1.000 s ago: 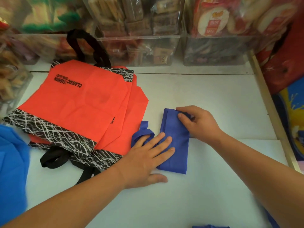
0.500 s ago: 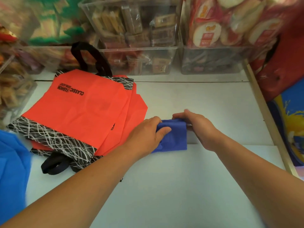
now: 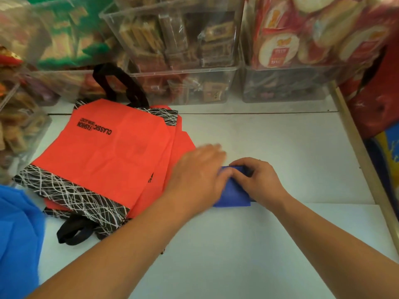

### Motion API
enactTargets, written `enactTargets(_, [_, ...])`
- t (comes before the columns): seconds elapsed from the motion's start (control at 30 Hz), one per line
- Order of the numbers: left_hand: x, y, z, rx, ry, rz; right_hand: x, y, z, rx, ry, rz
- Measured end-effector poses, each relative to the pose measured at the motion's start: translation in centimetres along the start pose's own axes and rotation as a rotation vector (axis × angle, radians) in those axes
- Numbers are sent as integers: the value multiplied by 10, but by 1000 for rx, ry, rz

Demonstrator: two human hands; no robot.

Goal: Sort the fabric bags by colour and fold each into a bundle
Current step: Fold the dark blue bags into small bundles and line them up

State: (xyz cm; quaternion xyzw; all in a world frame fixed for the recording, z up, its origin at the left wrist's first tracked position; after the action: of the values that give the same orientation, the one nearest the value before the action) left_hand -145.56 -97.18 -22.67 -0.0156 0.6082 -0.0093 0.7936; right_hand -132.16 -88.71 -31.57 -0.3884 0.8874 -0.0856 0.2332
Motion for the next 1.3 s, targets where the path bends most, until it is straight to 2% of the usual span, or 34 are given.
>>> enactTargets(0.03, [26, -3, 8, 38, -32, -145, -1, -1, 0, 2, 27, 12])
enactTargets(0.1, [69, -13, 0, -49, -24, -363, -5, -3, 2, 10, -3, 93])
enactTargets(0.2, [92, -19, -18, -109, -76, -343, -11, -8, 2, 74, -129, 207])
enactTargets(0.3, [102, -20, -19, -102, -77, -311, -4, -12, -6, 142, -415, 146])
enactTargets(0.47, [108, -18, -23, -114, -36, -282, -2, -7, -11, 294, -483, 81])
enactTargets(0.53, [108, -19, -21, -112, -42, -279, 2, -6, -8, 355, -355, 45])
enactTargets(0.63, [106, -23, -20, -94, -64, -265, 9, -17, -8, 380, 162, 25])
enactTargets(0.7, [99, -26, -17, -69, -129, -250, 10, -26, -18, 352, 402, 3])
enactTargets(0.77, [86, -33, -11, -48, -218, -227, 7, -38, -31, 308, 459, 2])
enactTargets(0.87, [49, -45, -1, -34, -376, -193, -4, -59, -59, 225, 398, 5])
enactTargets(1.07, [-75, -78, 33, -88, -805, -194, -22, -116, -173, -63, 271, -129])
enactTargets(1.2, [-148, -134, 63, -95, -917, -166, -26, -173, -238, -166, 240, -202])
enactTargets(1.3, [-186, -169, 77, -171, -946, -75, -22, -211, -270, -170, 238, -244])
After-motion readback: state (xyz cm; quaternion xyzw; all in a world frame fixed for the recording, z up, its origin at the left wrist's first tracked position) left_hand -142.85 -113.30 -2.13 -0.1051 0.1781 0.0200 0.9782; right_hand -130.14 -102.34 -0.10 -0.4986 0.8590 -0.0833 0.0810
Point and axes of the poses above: each hand's wrist, its own y-axis towards the middle knuckle, its own x-axis out of the palm, z = x × y, the point moved 8 cm from there along y, towards the middle knuckle, and after that the axes turned 14 degrees about -z, right-handed, at the moved point
